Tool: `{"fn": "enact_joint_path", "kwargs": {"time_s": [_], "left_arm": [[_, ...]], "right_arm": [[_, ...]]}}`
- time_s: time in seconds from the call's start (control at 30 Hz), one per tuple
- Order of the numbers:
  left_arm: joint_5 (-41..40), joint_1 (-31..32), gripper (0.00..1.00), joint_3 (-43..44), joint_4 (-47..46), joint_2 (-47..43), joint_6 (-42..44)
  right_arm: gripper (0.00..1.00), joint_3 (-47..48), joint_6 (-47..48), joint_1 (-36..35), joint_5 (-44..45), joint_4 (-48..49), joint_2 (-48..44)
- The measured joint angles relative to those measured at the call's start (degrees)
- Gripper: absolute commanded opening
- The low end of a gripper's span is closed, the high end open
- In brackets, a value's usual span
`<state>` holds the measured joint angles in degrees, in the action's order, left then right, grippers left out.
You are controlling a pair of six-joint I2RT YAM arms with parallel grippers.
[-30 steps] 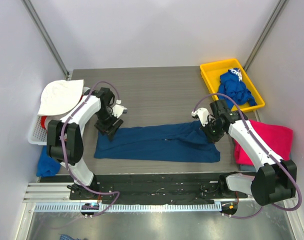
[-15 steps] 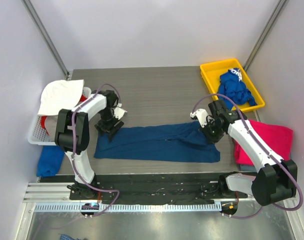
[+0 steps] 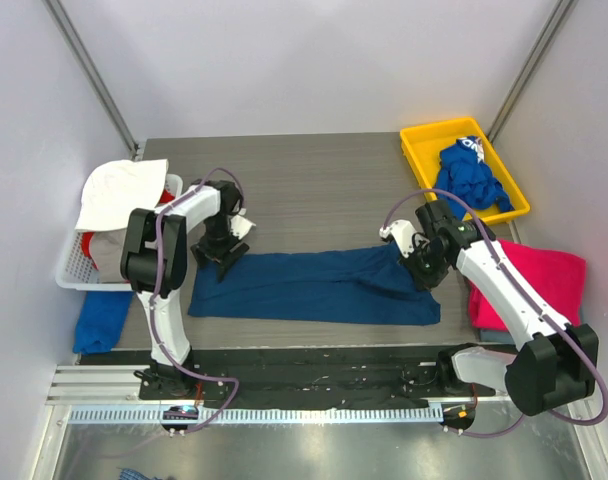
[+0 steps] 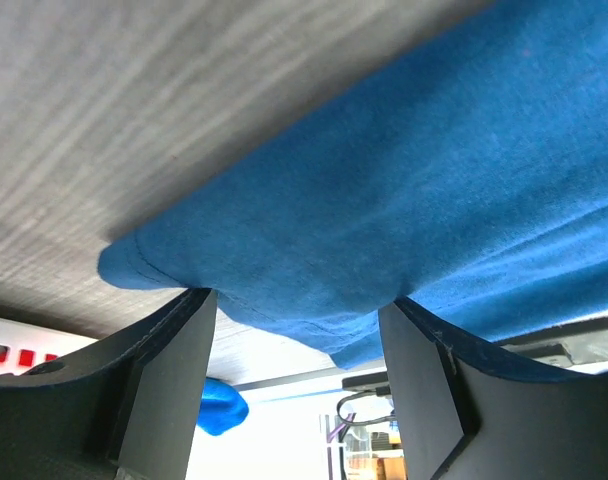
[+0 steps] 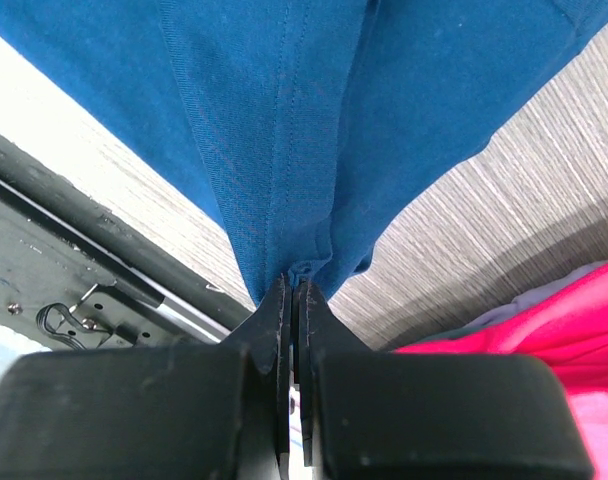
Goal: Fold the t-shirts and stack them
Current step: Fold the other side of the tshirt into a rectangle
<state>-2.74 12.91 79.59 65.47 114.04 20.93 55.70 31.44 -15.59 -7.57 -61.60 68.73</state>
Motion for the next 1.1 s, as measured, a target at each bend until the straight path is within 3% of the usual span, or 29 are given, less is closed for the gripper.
{"fn": "enact_joint_path", "kwargs": {"time_s": [1.1], "left_arm": [[-1.7,1.0,0.74,2.1,0.2,1.6,-1.5]], "right_arm": [[0.01,-2.8,0.0,-4.8,-0.9,-4.7,-0.7]]}}
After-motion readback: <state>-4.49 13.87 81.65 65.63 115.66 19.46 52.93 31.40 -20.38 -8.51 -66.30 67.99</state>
